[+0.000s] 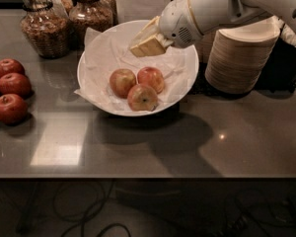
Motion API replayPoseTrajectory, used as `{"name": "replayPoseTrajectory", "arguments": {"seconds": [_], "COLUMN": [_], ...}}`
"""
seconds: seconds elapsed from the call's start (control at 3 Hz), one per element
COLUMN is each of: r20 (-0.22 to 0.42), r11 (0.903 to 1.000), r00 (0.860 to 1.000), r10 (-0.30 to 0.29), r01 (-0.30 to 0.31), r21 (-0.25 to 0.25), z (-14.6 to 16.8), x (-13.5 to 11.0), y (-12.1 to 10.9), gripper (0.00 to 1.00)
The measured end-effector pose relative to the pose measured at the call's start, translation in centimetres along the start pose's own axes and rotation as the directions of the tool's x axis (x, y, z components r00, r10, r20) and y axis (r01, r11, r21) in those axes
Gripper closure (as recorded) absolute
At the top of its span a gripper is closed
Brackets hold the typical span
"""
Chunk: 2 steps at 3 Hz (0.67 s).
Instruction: Pick apple from white bowl
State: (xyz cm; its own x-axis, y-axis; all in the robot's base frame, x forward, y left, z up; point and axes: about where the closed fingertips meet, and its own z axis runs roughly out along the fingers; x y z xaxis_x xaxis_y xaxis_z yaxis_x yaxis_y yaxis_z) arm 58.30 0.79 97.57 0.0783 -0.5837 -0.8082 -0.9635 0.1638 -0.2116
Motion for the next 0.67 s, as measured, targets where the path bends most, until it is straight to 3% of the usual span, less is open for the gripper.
{"name": "replayPoseTrajectory", "arguments": {"seconds": [0.33,0.67], "r20": [-0.043,-0.081], "r11": [0.9989,0.9969], "r00": [0.999,0.996], "r10": [0.033,0.047], "r01": [-0.034,-0.052], "r21": [-0.030,-0.059], "z": [2.3,4.3], "x": [1.8,3.0], "y": [0.6,0.8], "gripper": [0.35,0.17]}}
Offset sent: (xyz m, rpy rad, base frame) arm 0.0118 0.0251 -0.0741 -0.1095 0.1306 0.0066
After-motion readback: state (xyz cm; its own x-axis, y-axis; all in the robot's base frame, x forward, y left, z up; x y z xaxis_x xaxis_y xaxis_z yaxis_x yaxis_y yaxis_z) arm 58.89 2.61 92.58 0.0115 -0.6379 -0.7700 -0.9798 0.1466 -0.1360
